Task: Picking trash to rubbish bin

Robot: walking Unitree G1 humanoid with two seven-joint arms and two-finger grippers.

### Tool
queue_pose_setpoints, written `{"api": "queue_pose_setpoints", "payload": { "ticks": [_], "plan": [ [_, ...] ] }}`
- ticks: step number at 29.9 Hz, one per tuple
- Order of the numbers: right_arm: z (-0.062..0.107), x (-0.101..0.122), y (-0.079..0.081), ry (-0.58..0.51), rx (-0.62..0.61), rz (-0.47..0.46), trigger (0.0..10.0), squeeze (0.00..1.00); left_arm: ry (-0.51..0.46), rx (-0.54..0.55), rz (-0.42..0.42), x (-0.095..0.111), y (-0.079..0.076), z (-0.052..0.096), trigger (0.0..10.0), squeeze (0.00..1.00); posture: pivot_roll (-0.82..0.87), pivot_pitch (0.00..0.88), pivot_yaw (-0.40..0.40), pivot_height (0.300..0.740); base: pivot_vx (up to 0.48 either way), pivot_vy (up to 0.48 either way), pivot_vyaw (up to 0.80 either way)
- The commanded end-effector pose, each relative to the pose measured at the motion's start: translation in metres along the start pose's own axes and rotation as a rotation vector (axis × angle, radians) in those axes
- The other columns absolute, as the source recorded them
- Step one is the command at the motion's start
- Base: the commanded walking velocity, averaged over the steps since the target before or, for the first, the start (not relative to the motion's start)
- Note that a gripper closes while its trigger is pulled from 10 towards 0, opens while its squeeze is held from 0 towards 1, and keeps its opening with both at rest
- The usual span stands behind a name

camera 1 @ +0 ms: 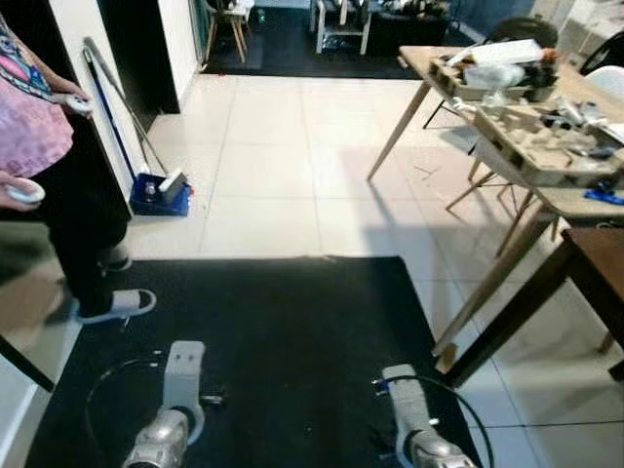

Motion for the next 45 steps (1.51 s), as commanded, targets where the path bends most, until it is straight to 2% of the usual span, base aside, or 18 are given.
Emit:
{"api": "queue_pose_setpoints", "payload": {
  "ticks": [1, 4, 16, 45],
  "plan": [
    [0.001, -0.003, -0.006, 0.011, -0.017, -0.007, 10.0, 0.0, 0.024, 0.0, 0.001, -0.008, 0.001, 0.002, 10.0, 0.0, -0.06, 0.087, -0.004, 0.74, 0.334, 0.0, 0.0],
    [0.0, -0.001, -0.001, 0.005, 0.017, 0.015, 10.0, 0.0, 0.029, 0.004, 0.003, -0.01, 0.001, 0.003, 10.0, 0.0, -0.06, 0.087, -0.004, 0.74, 0.338, 0.0, 0.0],
    [0.0, 0.002, 0.001, 0.0, 0.022, 0.013, 10.0, 0.0, 0.036, 0.0, 0.003, -0.011, -0.001, 0.002, 10.0, 0.0, -0.07, 0.085, -0.007, 0.74, 0.336, 0.0, 0.0],
    [0.001, -0.008, -0.001, 0.024, 0.023, 0.034, 10.0, 0.0, 0.039, 0.006, 0.007, -0.013, -0.001, 0.002, 10.0, 0.0, -0.06, 0.066, -0.019, 0.74, 0.328, 0.0, 0.0]
  ]
}}
Point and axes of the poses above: a point about 5 cm out from each wrist's last joint towards the gripper, its own z axis pointing back from the gripper into the wrist, its own x axis along the axis of the wrist's last joint, y = z × x, the point moved 4 cm from there along -z, pointing out of the wrist towards the gripper, and after that the axes turned 12 degrees about -z, right-handed, at the moved point
